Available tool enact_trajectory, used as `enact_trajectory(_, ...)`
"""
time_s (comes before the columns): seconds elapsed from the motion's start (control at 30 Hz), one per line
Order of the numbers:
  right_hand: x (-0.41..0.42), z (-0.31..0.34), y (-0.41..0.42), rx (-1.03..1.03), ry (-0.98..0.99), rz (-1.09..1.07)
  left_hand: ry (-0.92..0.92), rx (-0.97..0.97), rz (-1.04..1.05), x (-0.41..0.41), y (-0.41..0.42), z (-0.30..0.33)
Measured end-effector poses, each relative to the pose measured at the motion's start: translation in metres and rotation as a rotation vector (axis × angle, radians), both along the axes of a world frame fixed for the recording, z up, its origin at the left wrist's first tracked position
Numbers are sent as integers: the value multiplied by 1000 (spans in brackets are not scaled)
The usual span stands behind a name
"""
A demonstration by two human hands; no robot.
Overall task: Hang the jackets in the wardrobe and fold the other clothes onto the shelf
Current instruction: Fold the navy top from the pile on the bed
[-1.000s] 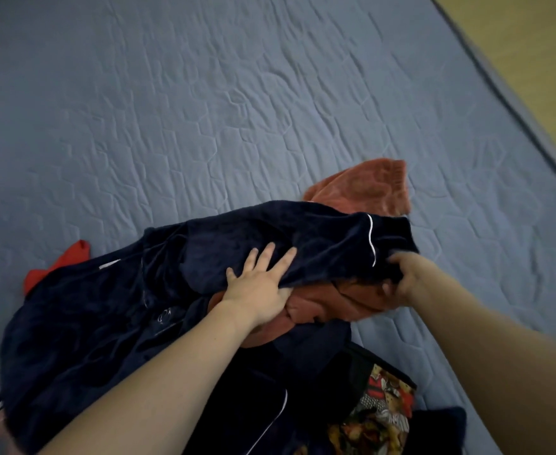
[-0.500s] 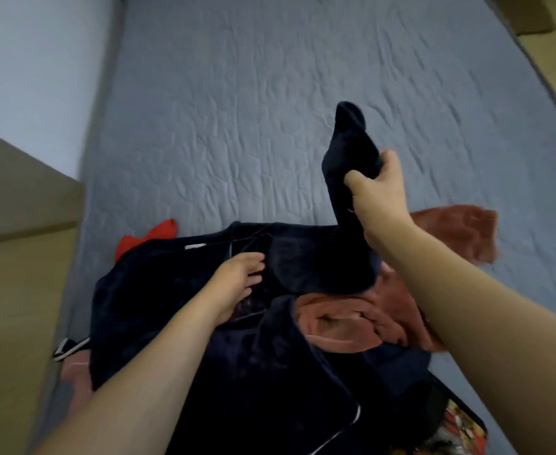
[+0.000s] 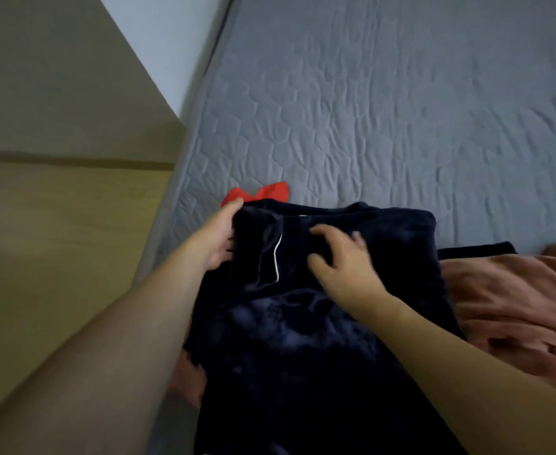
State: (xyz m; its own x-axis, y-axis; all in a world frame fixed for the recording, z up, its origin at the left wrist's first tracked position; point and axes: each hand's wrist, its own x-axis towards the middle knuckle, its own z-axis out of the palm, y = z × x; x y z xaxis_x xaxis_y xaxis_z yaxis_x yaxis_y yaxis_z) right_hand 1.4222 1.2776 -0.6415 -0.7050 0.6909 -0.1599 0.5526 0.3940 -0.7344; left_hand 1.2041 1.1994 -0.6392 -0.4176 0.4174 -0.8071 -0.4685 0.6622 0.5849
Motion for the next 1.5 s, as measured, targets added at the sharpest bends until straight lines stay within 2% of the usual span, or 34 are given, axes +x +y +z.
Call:
enact_trajectory(0.07,18,-28,14,141,-274,-203,52,-59,19,2,-11,-31)
enact_trajectory(0.13,40,-54,27,70,-569,-309,285,-119,-17,7,-11,-60)
enact_trajectory(0.2,58,-76,34,-6,-719,-368,519,-161,8,8,-7,-73)
enact_trajectory(0.27,64,-92,38,-15,-753,-407,618,-152,148,-2,-10,-70)
enact_trajectory(0.3,65,-96,40,-16,-747,-424,669,-191,193,-13,-19,-70)
enact_trajectory(0.37,68,-97,47,-78,-729,-448,719,-351,148,-36,-47,-72)
enact_trajectory(0.47,71,-93,64,-313,-633,-559,533,-480,-14,-48,-78,-72)
enact_trajectory(0.5,69,-92,72,-365,-567,-630,584,-510,-82,-45,-77,-72)
enact_trajectory(0.57,60,-91,94,-416,-470,-753,942,-528,-285,-38,-58,-76)
enact_trajectory(0.6,53,-90,106,-434,-454,-768,1109,-467,-394,-32,-43,-78)
enact_trajectory(0.63,47,-92,117,-449,-448,-760,1201,-401,-495,-27,-27,-80)
enact_trajectory(0.7,34,-102,130,-456,-463,-665,1228,-392,-672,-20,0,-93)
enact_trajectory(0.77,29,-118,131,-352,-529,-486,1192,-493,-800,-18,13,-106)
enact_trajectory(0.83,35,-128,135,-151,-460,-462,1255,-474,-822,-14,15,-111)
enact_trajectory(0.93,60,-116,157,90,-174,-560,1524,-122,-720,-2,12,-114)
enact_trajectory(0.97,69,-114,167,119,-137,-565,1560,-76,-729,1,11,-116)
enact_trajectory(1.03,81,-114,180,30,-200,-618,1503,-178,-804,9,6,-124)
enact_trajectory(1.07,81,-114,180,-197,-175,-688,1441,-255,-804,10,2,-130)
enact_trajectory(1.1,79,-113,178,-524,-154,-730,1374,-310,-757,8,-3,-137)
enact_trajectory(1.13,77,-110,172,-759,-191,-699,1300,-343,-679,2,-5,-141)
enact_trajectory(1.17,74,-110,167,-894,-226,-621,1233,-361,-602,-5,-6,-142)
enact_trajectory(1.2,72,-114,163,-911,-265,-543,1192,-369,-563,-14,-5,-141)
enact_trajectory(1.27,68,-120,157,-814,-265,-476,1207,-353,-636,-27,-4,-137)
enact_trajectory(1.4,58,-114,160,-646,102,-465,1231,-202,-836,-35,5,-117)
enact_trajectory(1.5,50,-98,176,-533,280,-537,1623,-150,-817,-54,17,-99)
